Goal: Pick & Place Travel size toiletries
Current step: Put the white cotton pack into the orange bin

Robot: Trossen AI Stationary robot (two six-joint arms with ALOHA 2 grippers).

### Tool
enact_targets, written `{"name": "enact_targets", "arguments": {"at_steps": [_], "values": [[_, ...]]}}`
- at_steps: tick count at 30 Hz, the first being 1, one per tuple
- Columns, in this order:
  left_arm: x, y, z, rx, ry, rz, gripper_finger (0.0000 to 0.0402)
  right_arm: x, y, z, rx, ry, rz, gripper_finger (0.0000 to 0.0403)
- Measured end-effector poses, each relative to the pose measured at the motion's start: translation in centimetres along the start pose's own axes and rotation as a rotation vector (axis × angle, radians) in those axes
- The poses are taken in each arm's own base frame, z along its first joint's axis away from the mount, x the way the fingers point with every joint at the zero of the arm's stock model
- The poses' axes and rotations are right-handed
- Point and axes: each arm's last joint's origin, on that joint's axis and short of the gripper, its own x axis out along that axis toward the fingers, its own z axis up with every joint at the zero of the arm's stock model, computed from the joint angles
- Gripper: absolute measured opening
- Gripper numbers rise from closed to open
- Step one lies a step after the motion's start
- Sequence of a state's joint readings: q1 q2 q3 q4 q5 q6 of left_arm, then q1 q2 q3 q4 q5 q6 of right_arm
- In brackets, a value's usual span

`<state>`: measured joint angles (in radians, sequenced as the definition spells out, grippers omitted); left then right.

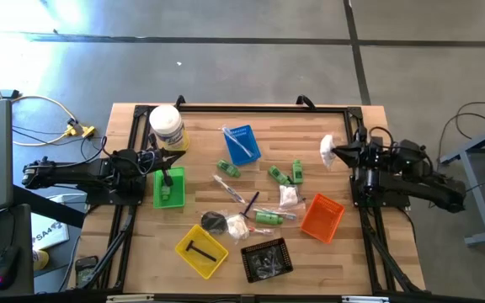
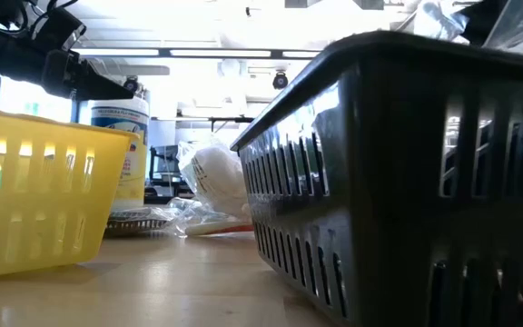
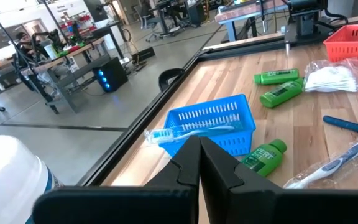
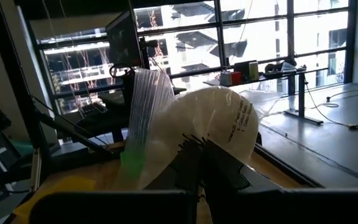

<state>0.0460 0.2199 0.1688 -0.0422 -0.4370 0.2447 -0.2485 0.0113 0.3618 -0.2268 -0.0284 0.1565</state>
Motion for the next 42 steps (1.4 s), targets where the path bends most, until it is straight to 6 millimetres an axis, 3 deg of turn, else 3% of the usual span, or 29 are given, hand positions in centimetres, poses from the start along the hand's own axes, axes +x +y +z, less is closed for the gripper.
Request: {"name": "enact_targets", "arguments": {"at_steps": [5,11,17,22,30,36,42], "values": [[0.0,0.0,0.0,0.0,0.0,0.0,0.0,0.2,0.3,1.6,-0.027,-0.029,0.019,0.001],[0.0,0.0,0.0,0.002,0.0,0.0,0.0,2.1,0.8,4.2,-0.016,0.176,0.054,0.001],[0.0,0.0,0.0,0.009,0.0,0.0,0.0,3.9,1.3,5.9,0.026,0.497,0.097,0.001],[0.0,0.0,0.0,0.01,0.001,-0.001,0.0,4.7,1.4,5.3,0.085,0.746,0.127,0.001],[0.0,0.0,-0.1,-0.005,0.005,-0.001,0.0,4.7,1.9,3.8,0.269,0.98,0.174,0.001],[0.0,0.0,-0.1,-0.008,0.005,-0.002,0.0,5.1,3.5,2.4,0.402,1.121,0.236,0.001],[0.0,0.0,-0.1,-0.004,0.005,-0.002,0.0,6.8,5.6,0.8,0.385,1.217,0.249,0.001]]}}
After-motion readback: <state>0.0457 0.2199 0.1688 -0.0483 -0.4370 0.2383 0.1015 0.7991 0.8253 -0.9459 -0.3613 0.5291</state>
